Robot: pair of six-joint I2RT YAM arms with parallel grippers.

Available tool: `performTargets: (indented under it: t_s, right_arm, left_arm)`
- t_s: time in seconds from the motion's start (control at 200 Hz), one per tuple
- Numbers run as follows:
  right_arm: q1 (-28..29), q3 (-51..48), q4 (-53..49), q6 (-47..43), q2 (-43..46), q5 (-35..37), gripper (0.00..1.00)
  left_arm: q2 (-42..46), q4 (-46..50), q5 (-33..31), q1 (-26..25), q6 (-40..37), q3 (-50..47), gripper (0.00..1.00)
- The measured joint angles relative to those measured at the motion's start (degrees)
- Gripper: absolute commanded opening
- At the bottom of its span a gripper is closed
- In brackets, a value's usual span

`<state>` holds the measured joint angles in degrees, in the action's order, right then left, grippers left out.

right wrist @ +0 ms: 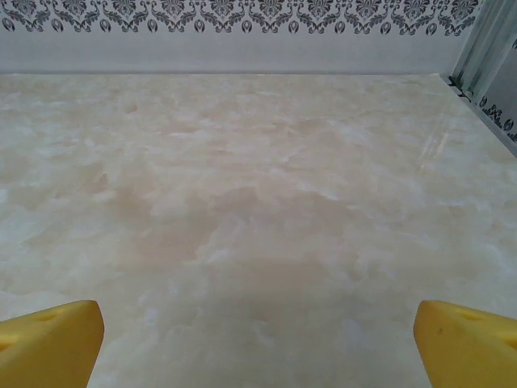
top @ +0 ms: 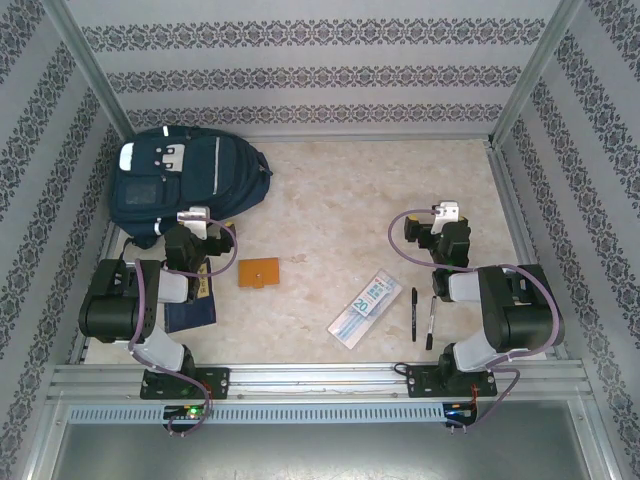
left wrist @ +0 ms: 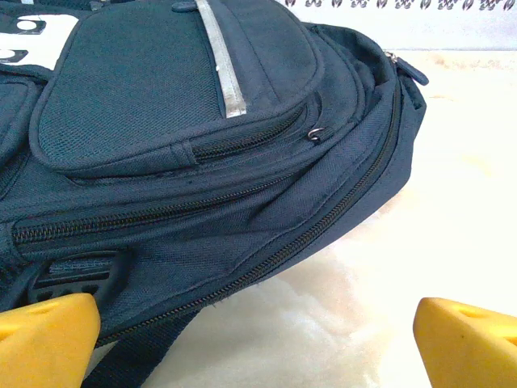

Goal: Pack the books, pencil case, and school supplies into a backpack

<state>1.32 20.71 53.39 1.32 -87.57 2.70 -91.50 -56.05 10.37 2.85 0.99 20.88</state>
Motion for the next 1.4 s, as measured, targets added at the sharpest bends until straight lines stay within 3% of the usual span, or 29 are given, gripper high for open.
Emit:
performTargets:
  t_s: [1.154, 1.269, 1.399]
  right_arm:
    - [0.00, 0.02, -0.42, 0.26, 0.22, 0.72, 0.98]
    - [0.00, 0.52, -8.20, 1.46, 6.60, 2.89, 0.98]
    - [-0.11, 7.63, -25.24, 9.77, 17.55, 3.87, 0.98]
  left_arm:
    - [0.15, 1.03, -1.46, -0.35, -0.22, 0.26, 0.99]
    - [5.99, 14.40, -5.53, -2.86, -0.26, 3.85, 0.99]
    - [13.38, 37.94, -8.35, -4.37, 5.62, 19.71, 0.99]
